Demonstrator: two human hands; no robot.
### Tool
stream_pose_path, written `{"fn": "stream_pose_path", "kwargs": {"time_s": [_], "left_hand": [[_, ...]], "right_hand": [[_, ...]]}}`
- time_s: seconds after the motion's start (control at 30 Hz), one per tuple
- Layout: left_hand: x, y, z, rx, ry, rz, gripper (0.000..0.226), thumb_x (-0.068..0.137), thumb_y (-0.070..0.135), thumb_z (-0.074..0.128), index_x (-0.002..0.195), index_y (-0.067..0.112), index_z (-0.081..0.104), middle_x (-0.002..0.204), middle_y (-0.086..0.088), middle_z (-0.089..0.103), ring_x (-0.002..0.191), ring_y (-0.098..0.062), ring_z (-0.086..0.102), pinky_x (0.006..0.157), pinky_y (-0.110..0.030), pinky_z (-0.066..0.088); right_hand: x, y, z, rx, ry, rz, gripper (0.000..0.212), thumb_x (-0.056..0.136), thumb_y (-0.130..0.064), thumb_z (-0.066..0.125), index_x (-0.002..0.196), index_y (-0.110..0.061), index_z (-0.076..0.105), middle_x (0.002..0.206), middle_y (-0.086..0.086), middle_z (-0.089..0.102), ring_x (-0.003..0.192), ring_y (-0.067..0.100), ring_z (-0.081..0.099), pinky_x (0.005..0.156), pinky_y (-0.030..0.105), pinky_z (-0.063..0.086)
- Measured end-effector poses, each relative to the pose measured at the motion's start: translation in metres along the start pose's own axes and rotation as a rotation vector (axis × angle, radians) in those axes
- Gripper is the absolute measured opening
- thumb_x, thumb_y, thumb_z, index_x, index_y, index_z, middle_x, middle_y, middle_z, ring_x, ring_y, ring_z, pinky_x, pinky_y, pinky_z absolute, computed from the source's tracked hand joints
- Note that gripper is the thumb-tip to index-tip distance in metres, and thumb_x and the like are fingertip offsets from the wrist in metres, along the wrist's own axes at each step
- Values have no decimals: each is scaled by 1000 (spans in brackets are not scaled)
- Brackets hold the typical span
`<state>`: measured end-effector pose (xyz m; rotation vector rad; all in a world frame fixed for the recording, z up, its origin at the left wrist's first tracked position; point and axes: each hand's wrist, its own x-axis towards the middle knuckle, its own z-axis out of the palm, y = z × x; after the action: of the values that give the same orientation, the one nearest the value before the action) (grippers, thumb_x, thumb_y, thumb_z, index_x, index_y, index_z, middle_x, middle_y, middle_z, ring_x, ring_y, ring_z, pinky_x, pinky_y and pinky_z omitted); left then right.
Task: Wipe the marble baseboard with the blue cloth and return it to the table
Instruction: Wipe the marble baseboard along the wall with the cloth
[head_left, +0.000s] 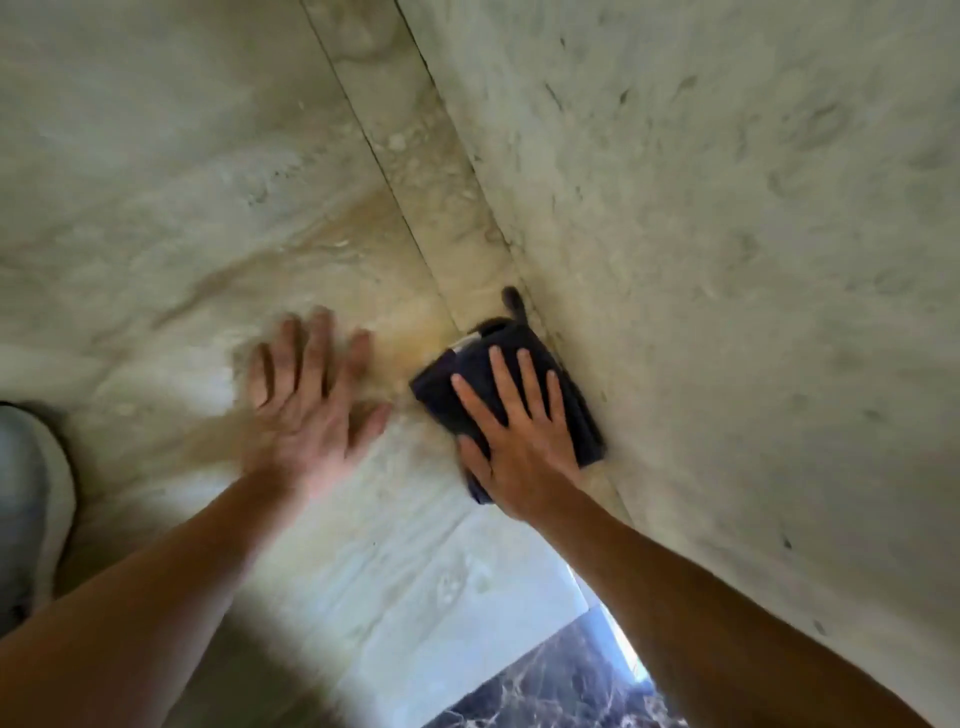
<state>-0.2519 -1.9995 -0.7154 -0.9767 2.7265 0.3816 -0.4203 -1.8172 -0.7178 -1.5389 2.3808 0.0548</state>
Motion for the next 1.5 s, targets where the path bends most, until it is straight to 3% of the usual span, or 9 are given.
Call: {"fn": "stream_pose_path", "kwargs": {"time_s": [0.27, 0.43, 0.6, 0.7, 0.8, 1.0, 1.17, 1.37, 1.5], "left_hand": [[-2, -5, 10, 9, 98, -2, 73, 89, 63, 35, 154, 30, 33, 167, -9, 23, 153, -38, 20, 119, -59, 20], [1, -8, 6, -19, 56, -176, 80, 84, 67, 38, 154, 28, 29, 167, -12, 22, 151, -48, 14, 118, -69, 12], [2, -7, 11, -60, 96, -160, 79, 83, 64, 45, 152, 26, 34, 168, -13, 19, 151, -51, 10, 118, -71, 9], [4, -5, 8, -57, 83, -166, 80, 84, 65, 41, 153, 25, 31, 168, -14, 17, 151, -51, 8, 118, -70, 7], [1, -6, 4, 1, 97, -142, 80, 83, 65, 41, 151, 21, 39, 163, -17, 28, 147, -52, 21, 115, -69, 16], [2, -6, 3, 17, 160, -154, 79, 82, 63, 47, 148, 19, 45, 164, -17, 29, 147, -53, 23, 114, -70, 16], [2, -5, 8, 33, 181, -158, 78, 83, 64, 44, 148, 20, 46, 164, -16, 29, 149, -51, 21, 114, -70, 16], [4, -7, 19, 5, 144, -153, 97, 75, 79, 39, 153, 22, 33, 165, -16, 24, 149, -52, 15, 116, -72, 10], [9, -8, 22, -9, 167, -126, 104, 71, 87, 34, 155, 25, 33, 165, -19, 24, 148, -56, 12, 115, -75, 5]], "right_hand": [[143, -16, -23, -109, 163, -5, 60, 98, -61, 25, 154, -44, 18, 165, 14, 19, 149, 41, 17, 117, 61, 16], [-15, -6, 17, -59, 141, 134, 61, 97, -57, 36, 154, -40, 24, 167, 10, 11, 149, 42, 18, 117, 60, 20], [-173, -21, 45, -106, -25, 305, 67, 85, -62, 39, 146, -36, 36, 164, 16, 16, 123, 54, 53, 95, 60, 45], [-120, -19, 33, -19, -26, 182, 76, 82, -60, 50, 152, -40, 28, 162, 18, 15, 135, 54, 38, 103, 66, 35], [-5, -21, 4, -18, 29, 8, 66, 93, -63, 35, 154, -44, 17, 165, 15, 14, 147, 47, 16, 113, 65, 21], [181, -40, -39, -182, 67, -118, 64, 94, -69, 25, 153, -46, 18, 166, 12, 15, 149, 44, 13, 115, 64, 17], [107, -14, -21, -109, 137, -21, 61, 98, -63, 28, 155, -43, 18, 166, 11, 14, 151, 39, 10, 118, 60, 14], [-71, -14, 24, -106, -29, 224, 81, 83, -60, 51, 154, -42, 20, 162, 16, 21, 146, 47, 22, 111, 66, 25], [-30, -18, 14, -50, -44, 216, 81, 83, -63, 48, 155, -43, 17, 163, 18, 20, 144, 50, 23, 113, 67, 19]]}}
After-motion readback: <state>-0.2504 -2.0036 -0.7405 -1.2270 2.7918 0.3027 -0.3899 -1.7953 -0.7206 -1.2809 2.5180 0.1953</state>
